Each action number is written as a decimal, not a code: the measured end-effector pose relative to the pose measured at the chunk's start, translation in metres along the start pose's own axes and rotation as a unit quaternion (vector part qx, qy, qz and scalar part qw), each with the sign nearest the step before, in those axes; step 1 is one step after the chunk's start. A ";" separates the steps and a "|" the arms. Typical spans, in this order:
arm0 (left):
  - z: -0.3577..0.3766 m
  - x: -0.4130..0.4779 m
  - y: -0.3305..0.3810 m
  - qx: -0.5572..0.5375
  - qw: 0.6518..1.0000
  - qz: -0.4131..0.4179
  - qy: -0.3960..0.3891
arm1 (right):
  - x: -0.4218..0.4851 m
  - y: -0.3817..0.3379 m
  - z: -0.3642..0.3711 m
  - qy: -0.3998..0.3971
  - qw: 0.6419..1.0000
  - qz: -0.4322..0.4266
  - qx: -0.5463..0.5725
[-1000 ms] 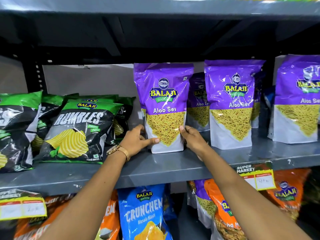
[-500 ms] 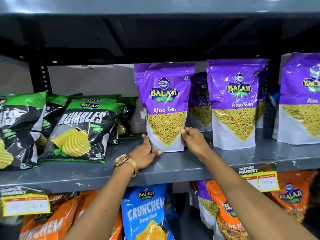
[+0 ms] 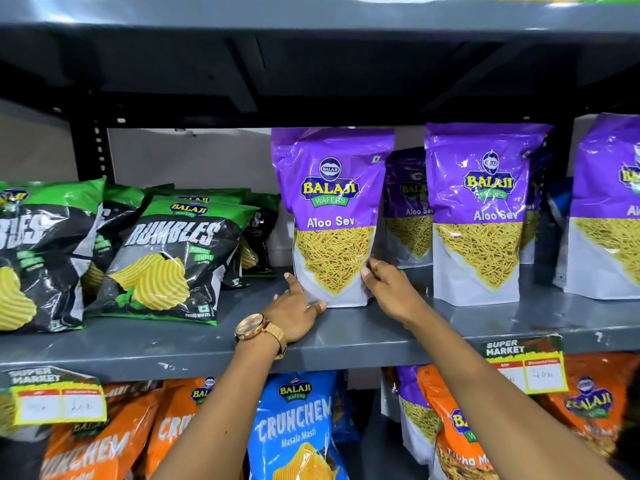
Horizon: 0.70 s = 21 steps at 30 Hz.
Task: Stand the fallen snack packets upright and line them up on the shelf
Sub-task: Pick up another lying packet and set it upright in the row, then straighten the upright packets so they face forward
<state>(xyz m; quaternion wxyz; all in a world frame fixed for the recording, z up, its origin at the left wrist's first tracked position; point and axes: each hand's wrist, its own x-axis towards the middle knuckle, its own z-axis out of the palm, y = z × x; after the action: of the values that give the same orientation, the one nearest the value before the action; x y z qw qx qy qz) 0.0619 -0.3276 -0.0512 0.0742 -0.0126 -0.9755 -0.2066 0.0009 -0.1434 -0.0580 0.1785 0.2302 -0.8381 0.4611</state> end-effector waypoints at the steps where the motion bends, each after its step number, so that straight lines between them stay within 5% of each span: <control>1: 0.000 0.000 0.000 -0.002 1.000 -0.001 -0.001 | -0.001 -0.001 -0.001 -0.002 1.000 0.004 0.000; 8: 0.004 -0.004 0.004 -0.007 1.000 -0.014 0.019 | -0.007 -0.006 -0.001 0.004 1.000 0.017 -0.008; 14: 0.002 -0.014 0.009 0.035 0.974 -0.024 0.223 | -0.017 -0.023 -0.001 0.088 0.991 0.013 -0.104; 18: 0.014 -0.027 0.041 0.023 0.918 0.110 0.380 | -0.033 -0.031 -0.013 0.219 0.972 -0.080 -0.041; 21: 0.028 -0.029 0.079 -0.044 0.910 0.198 0.361 | -0.051 -0.028 -0.031 0.284 0.946 -0.155 -0.017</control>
<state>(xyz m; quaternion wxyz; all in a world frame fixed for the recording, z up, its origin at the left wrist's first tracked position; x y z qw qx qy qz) 0.0912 -0.2442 -0.0488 0.4597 -0.1335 -0.8498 -0.2210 0.0616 -0.1183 -0.0492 0.4822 0.2139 -0.7145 0.4595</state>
